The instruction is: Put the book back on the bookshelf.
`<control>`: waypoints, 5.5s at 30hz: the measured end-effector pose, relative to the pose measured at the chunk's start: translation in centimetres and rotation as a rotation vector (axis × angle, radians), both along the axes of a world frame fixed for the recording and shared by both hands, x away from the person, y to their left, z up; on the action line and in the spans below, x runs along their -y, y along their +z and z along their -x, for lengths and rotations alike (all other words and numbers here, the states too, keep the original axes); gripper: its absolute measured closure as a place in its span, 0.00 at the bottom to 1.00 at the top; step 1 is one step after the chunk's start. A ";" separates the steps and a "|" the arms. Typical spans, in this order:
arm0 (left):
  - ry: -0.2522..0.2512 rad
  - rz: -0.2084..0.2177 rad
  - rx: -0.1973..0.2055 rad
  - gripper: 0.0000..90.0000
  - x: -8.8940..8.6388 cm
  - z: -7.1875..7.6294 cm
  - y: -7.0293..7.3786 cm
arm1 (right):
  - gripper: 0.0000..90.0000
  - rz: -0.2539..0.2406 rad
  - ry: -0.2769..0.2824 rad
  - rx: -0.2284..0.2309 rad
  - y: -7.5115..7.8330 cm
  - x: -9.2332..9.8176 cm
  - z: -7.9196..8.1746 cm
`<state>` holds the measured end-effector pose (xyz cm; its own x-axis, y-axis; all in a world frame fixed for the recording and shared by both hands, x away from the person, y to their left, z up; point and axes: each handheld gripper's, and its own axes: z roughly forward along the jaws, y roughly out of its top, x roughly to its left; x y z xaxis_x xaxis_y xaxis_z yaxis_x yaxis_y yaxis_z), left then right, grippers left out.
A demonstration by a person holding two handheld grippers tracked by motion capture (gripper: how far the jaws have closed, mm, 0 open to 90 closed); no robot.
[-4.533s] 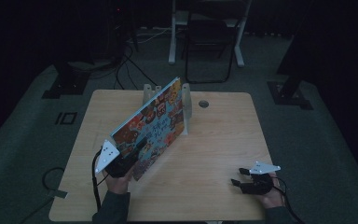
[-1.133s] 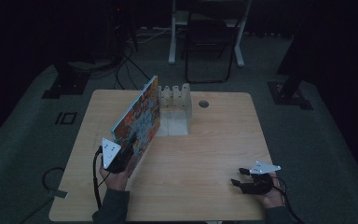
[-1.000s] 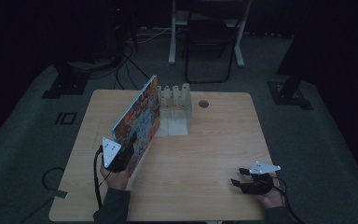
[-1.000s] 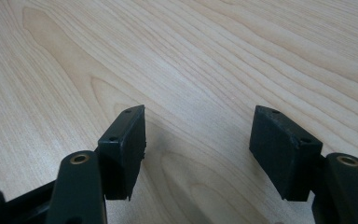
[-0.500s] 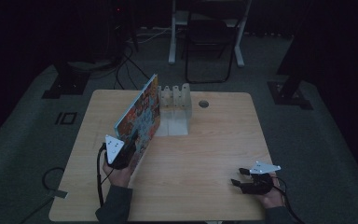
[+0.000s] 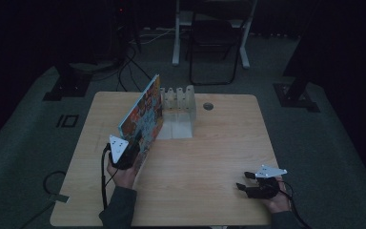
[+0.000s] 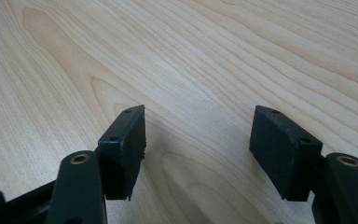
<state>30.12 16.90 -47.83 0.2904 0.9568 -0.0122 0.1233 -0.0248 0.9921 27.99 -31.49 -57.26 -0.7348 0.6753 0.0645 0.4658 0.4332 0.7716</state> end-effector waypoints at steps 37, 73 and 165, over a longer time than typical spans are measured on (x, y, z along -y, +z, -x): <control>0.018 0.024 0.031 0.90 1.0 -2.1 0.2 | 0.39 -0.006 -0.001 -0.006 0.0 0.0 0.0; 0.057 0.023 0.032 0.90 1.7 -3.8 -0.8 | 0.39 -0.010 0.000 -0.009 0.0 0.1 0.0; 0.033 0.007 0.043 0.82 0.8 -3.3 -2.9 | 0.39 -0.006 0.004 -0.008 0.0 0.0 0.0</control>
